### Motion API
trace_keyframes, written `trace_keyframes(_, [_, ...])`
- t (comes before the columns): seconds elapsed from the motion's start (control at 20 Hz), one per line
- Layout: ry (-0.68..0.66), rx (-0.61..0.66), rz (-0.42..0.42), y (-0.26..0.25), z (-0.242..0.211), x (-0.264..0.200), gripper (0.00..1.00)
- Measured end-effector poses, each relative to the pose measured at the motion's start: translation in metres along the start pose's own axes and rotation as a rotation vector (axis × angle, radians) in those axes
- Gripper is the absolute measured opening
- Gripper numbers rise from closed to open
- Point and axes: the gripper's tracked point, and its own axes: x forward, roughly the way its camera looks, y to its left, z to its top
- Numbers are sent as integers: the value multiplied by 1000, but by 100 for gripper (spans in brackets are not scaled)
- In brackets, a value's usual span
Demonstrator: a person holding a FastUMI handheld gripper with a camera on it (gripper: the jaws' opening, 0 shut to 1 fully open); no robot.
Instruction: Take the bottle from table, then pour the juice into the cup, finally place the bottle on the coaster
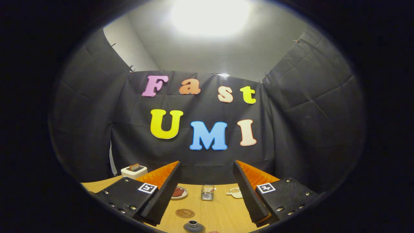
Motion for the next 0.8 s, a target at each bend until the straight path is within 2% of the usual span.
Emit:
trace_keyframes(0.4, [6,23,57,7,-17,-3,96])
trace_keyframes(0.8, [9,-70,181,25,-63,-2,97])
